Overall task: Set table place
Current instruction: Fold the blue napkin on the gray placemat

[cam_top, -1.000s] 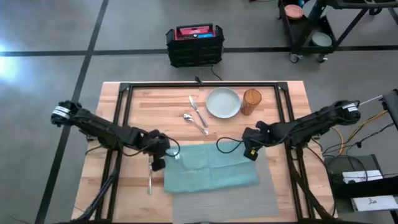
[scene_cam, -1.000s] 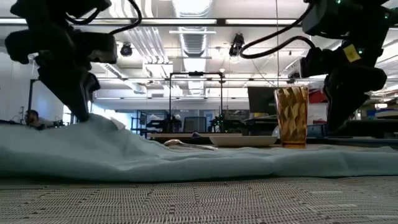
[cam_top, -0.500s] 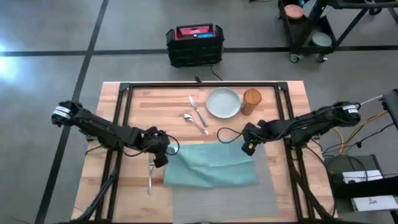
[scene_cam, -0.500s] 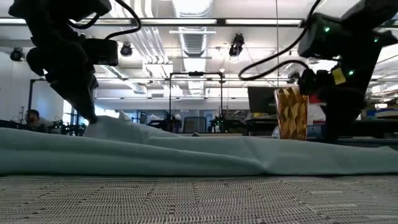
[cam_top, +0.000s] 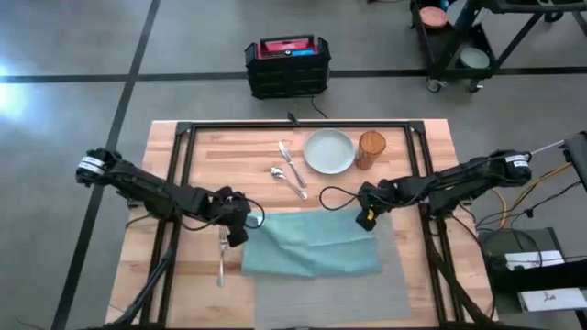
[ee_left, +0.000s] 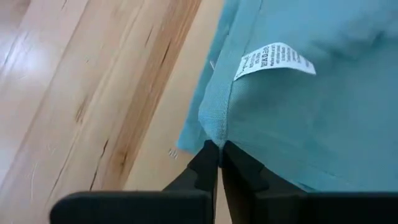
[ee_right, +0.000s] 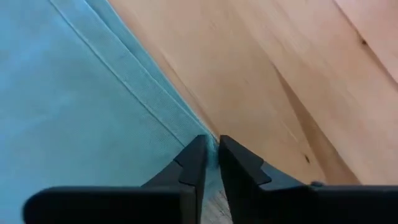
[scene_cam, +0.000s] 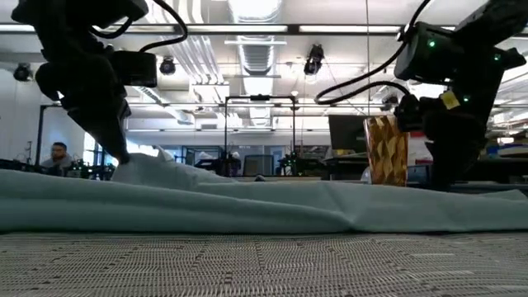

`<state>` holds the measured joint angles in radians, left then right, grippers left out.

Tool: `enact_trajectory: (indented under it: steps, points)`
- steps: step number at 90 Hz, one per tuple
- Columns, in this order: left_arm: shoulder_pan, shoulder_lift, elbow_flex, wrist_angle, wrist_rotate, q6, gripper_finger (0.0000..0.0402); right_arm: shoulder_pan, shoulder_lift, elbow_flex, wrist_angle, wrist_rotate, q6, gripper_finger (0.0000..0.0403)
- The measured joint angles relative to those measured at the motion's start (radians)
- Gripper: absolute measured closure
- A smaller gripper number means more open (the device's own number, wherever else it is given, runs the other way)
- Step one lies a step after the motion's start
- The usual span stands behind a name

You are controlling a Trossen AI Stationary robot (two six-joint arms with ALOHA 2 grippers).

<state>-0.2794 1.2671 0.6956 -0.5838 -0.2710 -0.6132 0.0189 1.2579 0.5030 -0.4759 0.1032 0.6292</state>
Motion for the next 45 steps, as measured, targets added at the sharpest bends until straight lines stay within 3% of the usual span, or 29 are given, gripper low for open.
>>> enact_trajectory:
  steps: [45]
  points:
    - [0.0,-0.003,0.013,-0.018,-0.027,0.02,0.0401,0.001,-0.088,0.113,-0.252,0.007,0.0,0.0403]
